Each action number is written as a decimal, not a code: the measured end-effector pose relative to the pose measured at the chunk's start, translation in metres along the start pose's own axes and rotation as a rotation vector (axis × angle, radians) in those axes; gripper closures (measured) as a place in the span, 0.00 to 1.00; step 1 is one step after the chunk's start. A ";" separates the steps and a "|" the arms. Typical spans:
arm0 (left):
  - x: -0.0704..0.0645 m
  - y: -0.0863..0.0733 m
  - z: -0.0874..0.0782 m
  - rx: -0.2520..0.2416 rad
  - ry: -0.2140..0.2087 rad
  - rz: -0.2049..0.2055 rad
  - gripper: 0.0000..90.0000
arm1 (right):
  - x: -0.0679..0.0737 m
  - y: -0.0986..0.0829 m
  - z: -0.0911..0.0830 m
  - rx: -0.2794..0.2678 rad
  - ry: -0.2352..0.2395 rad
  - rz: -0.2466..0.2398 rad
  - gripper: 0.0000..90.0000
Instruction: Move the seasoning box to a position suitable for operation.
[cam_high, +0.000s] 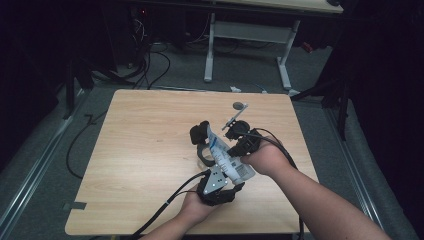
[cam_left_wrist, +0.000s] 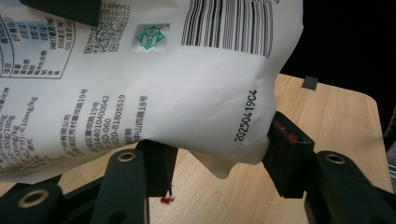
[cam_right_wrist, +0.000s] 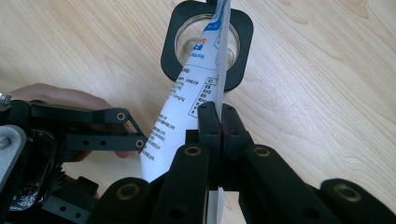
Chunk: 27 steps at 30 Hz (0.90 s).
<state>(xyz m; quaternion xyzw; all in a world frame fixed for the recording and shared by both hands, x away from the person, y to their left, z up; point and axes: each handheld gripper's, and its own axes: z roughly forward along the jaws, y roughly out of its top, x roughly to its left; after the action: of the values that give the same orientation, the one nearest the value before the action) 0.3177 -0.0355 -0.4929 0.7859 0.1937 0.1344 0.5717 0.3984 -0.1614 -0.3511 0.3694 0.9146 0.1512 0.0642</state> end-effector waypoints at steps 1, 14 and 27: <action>0.000 0.000 0.000 0.001 0.001 0.004 0.55 | 0.000 0.000 0.000 0.001 -0.002 -0.001 1.00; 0.001 0.001 -0.002 -0.006 0.009 0.003 0.59 | -0.001 0.002 -0.001 -0.001 -0.008 -0.001 1.00; 0.007 0.011 -0.001 0.010 -0.004 0.008 0.59 | -0.001 0.009 0.000 -0.008 -0.022 -0.004 1.00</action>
<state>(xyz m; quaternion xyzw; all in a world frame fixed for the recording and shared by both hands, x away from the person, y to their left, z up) 0.3253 -0.0343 -0.4821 0.7897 0.1900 0.1341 0.5677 0.4050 -0.1553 -0.3485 0.3688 0.9140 0.1508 0.0759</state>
